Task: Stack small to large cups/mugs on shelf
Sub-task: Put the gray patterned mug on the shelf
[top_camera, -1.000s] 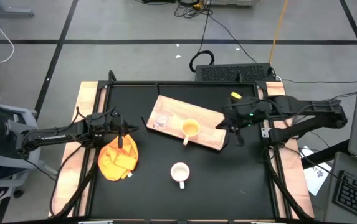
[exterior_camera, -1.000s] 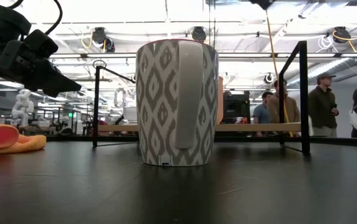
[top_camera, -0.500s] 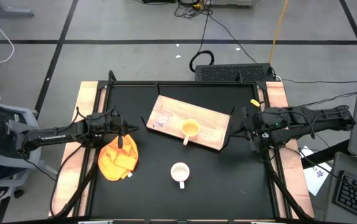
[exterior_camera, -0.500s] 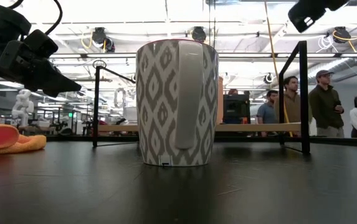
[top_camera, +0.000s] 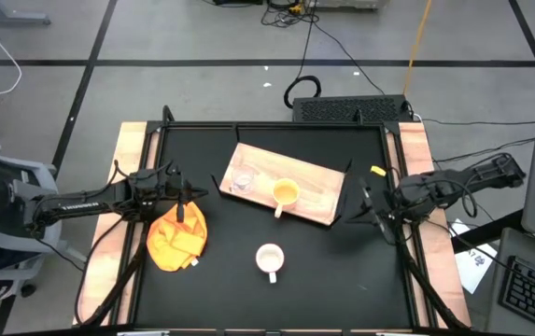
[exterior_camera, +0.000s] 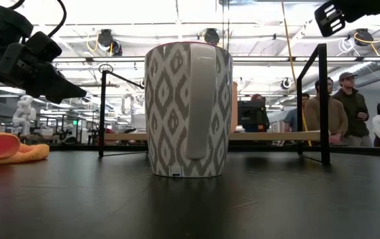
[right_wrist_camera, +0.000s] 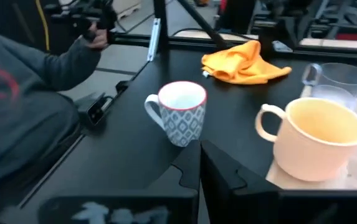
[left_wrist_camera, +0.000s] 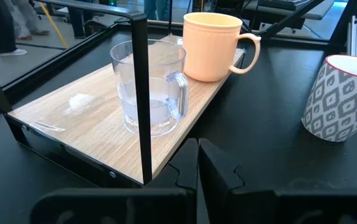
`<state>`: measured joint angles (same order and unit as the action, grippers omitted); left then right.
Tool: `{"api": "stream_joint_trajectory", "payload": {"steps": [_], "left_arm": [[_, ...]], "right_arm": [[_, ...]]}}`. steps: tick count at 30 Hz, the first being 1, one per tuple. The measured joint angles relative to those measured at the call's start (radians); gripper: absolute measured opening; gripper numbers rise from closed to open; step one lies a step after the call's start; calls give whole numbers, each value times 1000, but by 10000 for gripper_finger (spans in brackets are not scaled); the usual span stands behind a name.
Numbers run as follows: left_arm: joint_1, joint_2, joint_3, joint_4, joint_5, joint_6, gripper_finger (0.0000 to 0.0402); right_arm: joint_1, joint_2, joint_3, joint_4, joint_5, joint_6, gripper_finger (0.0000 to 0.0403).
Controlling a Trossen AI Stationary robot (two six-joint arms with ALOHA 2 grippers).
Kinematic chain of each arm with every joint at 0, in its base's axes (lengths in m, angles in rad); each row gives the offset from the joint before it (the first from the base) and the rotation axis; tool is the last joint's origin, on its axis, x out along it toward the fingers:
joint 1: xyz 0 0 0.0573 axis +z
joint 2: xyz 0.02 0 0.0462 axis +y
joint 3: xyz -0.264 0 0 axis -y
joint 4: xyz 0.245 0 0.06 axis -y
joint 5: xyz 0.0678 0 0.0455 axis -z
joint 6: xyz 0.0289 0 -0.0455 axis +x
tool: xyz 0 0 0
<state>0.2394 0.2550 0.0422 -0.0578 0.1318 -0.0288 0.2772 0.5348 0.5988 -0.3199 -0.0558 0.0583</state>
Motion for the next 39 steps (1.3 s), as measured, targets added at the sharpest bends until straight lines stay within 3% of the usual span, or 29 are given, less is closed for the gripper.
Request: {"api": "stream_joint_trajectory", "payload": {"steps": [39], "left_arm": [[0,0,0,0,0,7,17]], "right_arm": [[88,-268,-381,321,0,-34,0]]}}
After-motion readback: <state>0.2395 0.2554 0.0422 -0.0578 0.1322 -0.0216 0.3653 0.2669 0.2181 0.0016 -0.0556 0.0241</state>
